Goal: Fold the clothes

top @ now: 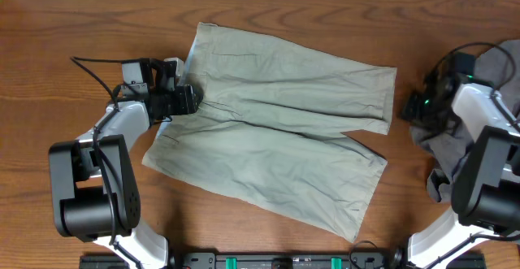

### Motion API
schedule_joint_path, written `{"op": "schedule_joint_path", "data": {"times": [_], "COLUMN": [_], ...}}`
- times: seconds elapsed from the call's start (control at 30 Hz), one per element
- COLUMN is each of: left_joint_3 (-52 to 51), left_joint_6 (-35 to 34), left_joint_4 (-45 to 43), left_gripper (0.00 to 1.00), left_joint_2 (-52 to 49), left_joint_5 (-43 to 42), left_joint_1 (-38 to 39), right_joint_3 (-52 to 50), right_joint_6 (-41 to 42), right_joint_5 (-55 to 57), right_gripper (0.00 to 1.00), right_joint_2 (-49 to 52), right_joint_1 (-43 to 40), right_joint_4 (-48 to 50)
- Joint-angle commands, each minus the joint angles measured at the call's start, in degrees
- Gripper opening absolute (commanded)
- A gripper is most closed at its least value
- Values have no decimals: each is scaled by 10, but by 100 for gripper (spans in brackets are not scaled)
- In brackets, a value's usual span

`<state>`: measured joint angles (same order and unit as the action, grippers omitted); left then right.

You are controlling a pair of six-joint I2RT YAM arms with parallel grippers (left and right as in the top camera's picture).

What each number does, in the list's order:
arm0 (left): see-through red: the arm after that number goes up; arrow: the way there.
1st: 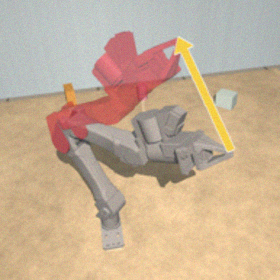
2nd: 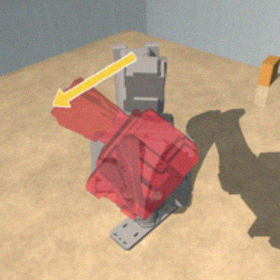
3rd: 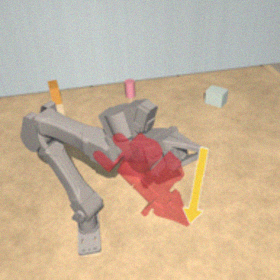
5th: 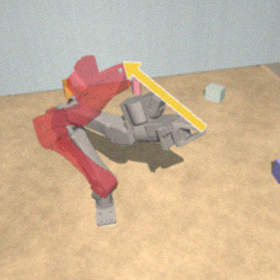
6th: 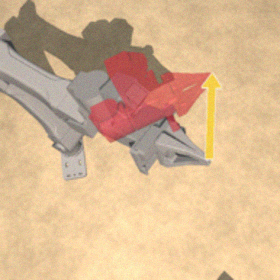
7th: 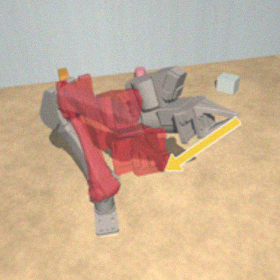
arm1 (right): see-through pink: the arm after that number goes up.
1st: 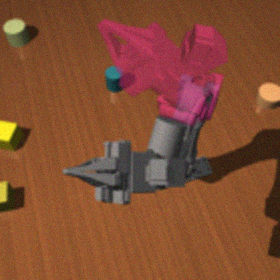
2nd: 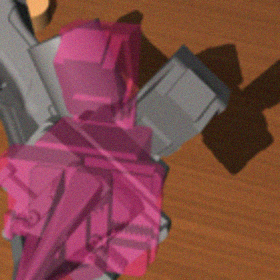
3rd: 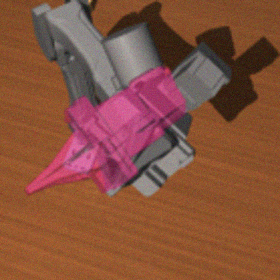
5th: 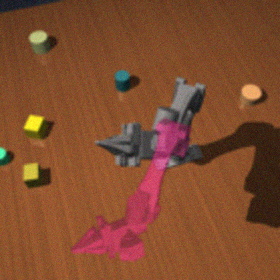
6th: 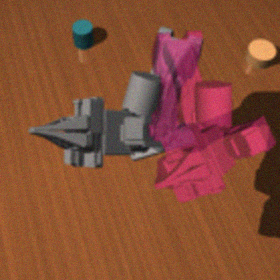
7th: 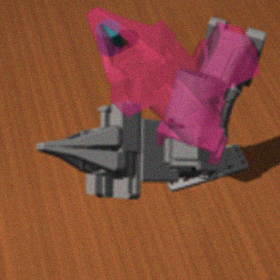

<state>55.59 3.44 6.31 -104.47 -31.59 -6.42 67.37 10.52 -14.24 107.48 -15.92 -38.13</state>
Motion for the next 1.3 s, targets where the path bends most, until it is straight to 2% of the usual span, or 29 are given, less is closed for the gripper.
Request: {"op": "schedule_joint_path", "data": {"times": [0.0, 0.1, 0.43, 0.6, 0.7, 0.73, 1.0, 1.07, 1.13, 1.17, 1.2, 1.27], "left_joint_3": [2, 2, 2, 2, 2, 2, 2, 2, 2, 2, 2, 2], "left_joint_6": [10, 10, 10, 10, 10, 10, 10, 10, 10, 10, 10, 10], "left_joint_4": [0, 0, 0, 0, 0, 0, 2, 3, 3, 2, 2, 4], "left_gripper": [54, 54, 54, 54, 54, 54, 54, 54, 54, 55, 55, 56], "left_joint_2": [0, 0, 0, 0, 0, 0, 0, 0, 0, 0, 0, 0], "left_joint_5": [-8, -8, -8, -8, -8, -8, -8, -8, -8, -8, -8, -8], "left_joint_1": [0, 0, 0, 0, 0, 0, 0, 0, 0, 0, 0, 0], "right_joint_3": [3, 3, 3, 3, 3, 3, 6, 6, 5, 5, 5, 5], "right_joint_6": [47, 69, 71, 73, 72, 70, 42, 42, 42, 42, 42, 42], "right_joint_5": [-144, -145, -150, -175, -173, -172, -186, -186, -183, -174, -166, -149], "right_gripper": [40, 40, 38, 26, 5, 1, 1, 2, 9, 15, 31, 46], "right_joint_2": [-7, -7, 19, 52, 58, 58, 5, 1, 2, 2, 3, 2], "right_joint_1": [-21, -25, 8, 23, 21, 20, -16, -24, -25, -24, -23, -20], "right_joint_4": [71, 106, 180, 230, 242, 250, 281, 280, 271, 262, 253, 233]}}
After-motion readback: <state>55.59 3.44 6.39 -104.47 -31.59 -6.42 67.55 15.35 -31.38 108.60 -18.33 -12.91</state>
